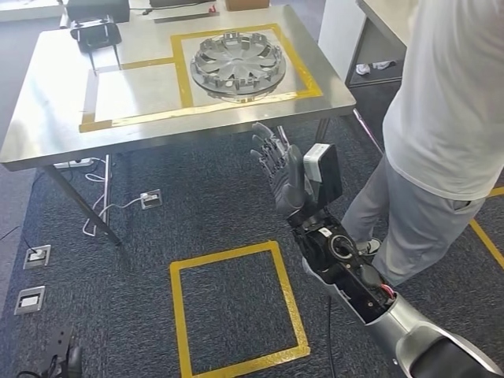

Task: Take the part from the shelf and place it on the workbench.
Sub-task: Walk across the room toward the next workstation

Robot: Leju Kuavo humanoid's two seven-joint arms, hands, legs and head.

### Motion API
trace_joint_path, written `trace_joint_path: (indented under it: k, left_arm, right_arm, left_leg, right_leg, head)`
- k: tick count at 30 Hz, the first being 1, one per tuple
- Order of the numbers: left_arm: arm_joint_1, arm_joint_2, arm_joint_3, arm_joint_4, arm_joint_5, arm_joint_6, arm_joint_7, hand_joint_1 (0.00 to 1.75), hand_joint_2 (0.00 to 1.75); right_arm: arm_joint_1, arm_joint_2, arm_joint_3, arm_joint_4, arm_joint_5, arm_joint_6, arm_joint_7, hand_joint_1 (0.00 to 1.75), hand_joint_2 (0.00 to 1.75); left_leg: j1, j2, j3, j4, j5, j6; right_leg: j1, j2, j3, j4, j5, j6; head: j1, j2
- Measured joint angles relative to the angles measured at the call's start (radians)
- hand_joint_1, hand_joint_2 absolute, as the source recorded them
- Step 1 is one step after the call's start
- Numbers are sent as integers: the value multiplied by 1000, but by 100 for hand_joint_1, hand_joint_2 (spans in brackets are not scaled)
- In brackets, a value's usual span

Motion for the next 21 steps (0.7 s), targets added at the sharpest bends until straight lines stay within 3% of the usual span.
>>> trace_joint_path:
  k: [2, 4, 7, 8, 9, 10, 12, 14, 16, 18, 19, 21]
  left_arm:
    - [3, 1, 3, 0, 9, -8, 5, 0, 0]
    - [4, 3, 5, 0, 13, -12, 6, 0, 0]
    - [9, 6, 8, 0, 24, -17, 7, 0, 0]
    - [12, 6, 12, 0, 30, -20, 8, 0, 0]
    - [15, 6, 17, 0, 36, -22, 7, 0, 0]
    - [20, 5, 22, 0, 43, -23, 6, 0, 0]
    - [28, 4, 30, 0, 55, -16, 1, 0, 0]
    - [34, 4, 41, 0, 67, -2, -2, 0, 0]
    - [38, 3, 54, 0, 76, 12, -2, 0, 0]
    - [40, 1, 65, 0, 83, 25, -2, 0, 0]
    - [41, 0, 71, 0, 85, 31, -2, 0, 0]
    - [43, -1, 81, 0, 87, 38, -2, 0, 0]
  right_arm:
    - [17, -7, -6, -26, 1, -13, 3, 0, 0]
    - [27, -16, -11, -46, 2, -18, 4, 0, 0]
    - [36, -24, -15, -65, -1, -22, 7, 0, 0]
    - [41, -28, -15, -69, -5, -23, 10, 0, 0]
    - [46, -32, -15, -71, -11, -24, 12, 0, 0]
    - [48, -37, -14, -72, -18, -24, 14, 0, 0]
    - [43, -44, -11, -74, -33, -21, 15, 0, 0]
    - [26, -46, -5, -75, -48, -16, 13, 0, 0]
    - [8, -47, 0, -74, -60, -11, 11, 0, 0]
    - [-8, -47, 5, -72, -69, -10, 12, 0, 0]
    - [-19, -47, 8, -69, -72, -10, 13, 0, 0]
    - [-43, -47, 14, -63, -75, -9, 15, 0, 0]
  left_leg:
    - [-2, 8, 1, -3, 0, 12]
    - [-1, 16, 5, -7, 2, 26]
    - [-4, 27, 9, -8, -1, 37]
    - [-6, 31, 10, -8, -2, 39]
    - [-7, 34, 12, -8, -4, 39]
    - [-8, 36, 14, -8, -5, 39]
    - [-9, 43, 22, -8, -10, 36]
    - [-14, 50, 23, -5, -14, 30]
    - [-17, 59, 20, -3, -14, 22]
    - [-16, 59, 15, 7, -23, 12]
    - [-15, 52, 5, 31, -38, 6]
    - [-12, 34, -47, 143, -94, -4]
  right_leg:
    - [-2, 3, -1, 1, -3, 11]
    - [-3, -13, -22, 45, -34, 20]
    - [-3, -37, -110, 243, -129, 27]
    - [-3, -38, -133, 293, -143, 28]
    - [-3, -39, -140, 306, -137, 27]
    - [-2, -40, -127, 280, -113, 25]
    - [1, -54, -63, 145, -43, 15]
    - [9, -72, -10, 36, -10, 3]
    - [15, -72, 4, 9, -13, -5]
    - [9, -63, 8, 2, -10, -13]
    - [7, -60, 9, -1, -7, -17]
    - [4, -53, 10, -4, -5, -24]
  head:
    - [1, 0]
    - [6, 0]
    - [15, 0]
    - [16, 0]
    - [17, 0]
    - [18, 0]
    - [22, 0]
    - [22, 0]
    - [18, 0]
    - [15, 0]
    - [13, 0]
    - [8, 0]
